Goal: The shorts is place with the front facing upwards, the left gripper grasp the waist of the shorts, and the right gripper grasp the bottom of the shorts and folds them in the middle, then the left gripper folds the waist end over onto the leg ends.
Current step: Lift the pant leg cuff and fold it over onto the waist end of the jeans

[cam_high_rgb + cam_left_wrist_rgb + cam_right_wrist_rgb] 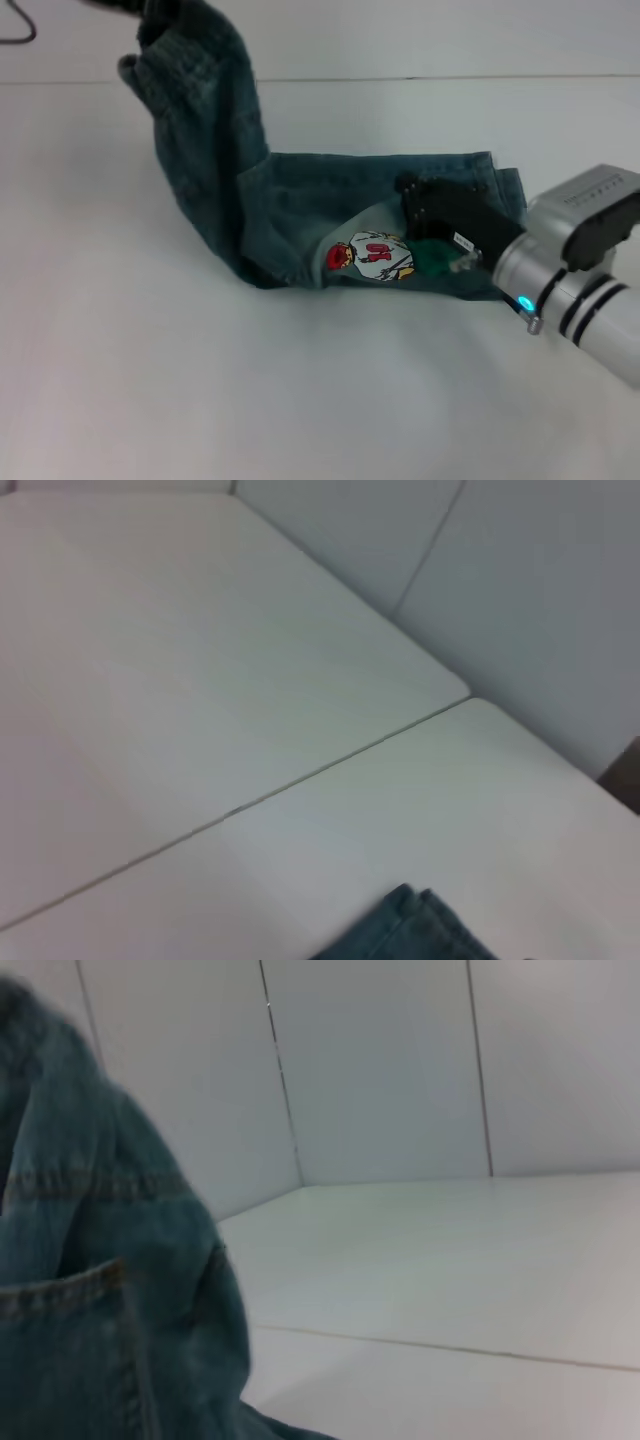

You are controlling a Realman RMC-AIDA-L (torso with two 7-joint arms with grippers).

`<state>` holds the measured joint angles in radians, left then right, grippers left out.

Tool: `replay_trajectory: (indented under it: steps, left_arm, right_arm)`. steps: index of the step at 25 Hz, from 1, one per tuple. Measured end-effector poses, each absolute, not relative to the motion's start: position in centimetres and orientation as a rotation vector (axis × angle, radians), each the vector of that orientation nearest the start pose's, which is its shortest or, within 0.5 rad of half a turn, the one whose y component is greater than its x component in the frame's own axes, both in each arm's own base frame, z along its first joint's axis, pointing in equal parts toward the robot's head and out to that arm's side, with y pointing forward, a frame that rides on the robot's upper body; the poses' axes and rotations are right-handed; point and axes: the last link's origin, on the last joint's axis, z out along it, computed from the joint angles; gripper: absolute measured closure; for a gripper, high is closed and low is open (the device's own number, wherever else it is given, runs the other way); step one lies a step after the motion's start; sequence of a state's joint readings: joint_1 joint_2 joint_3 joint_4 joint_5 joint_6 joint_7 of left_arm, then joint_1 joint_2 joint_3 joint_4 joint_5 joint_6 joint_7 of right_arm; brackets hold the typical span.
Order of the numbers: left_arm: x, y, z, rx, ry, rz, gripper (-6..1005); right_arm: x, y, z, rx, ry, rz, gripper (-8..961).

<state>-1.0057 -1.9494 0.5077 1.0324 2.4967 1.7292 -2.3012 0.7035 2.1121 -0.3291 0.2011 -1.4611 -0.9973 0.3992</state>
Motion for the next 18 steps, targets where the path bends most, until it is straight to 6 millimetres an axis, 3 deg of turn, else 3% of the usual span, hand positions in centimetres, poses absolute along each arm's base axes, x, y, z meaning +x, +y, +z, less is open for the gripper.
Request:
replay_trajectory:
  steps: [4, 11, 18]
  left_arm:
    - [-10.5, 43.7, 11.8, -2.649, -0.984, -0.315, 949]
    - [-6.8, 44.1, 11.0, -2.715, -0.886, -0.287, 938]
    - [-4.7, 44.0, 10.4, -2.752, -0.83, -0.311, 927]
  right_arm:
    - [24.5, 35.4, -11.6, -2.142, 0.69, 0.709, 954]
    - [21.1, 35.5, -14.8, -2.318, 0.649, 0.62, 954]
    - [17.6, 34.5, -17.7, -2.526, 0.512, 0.542, 953]
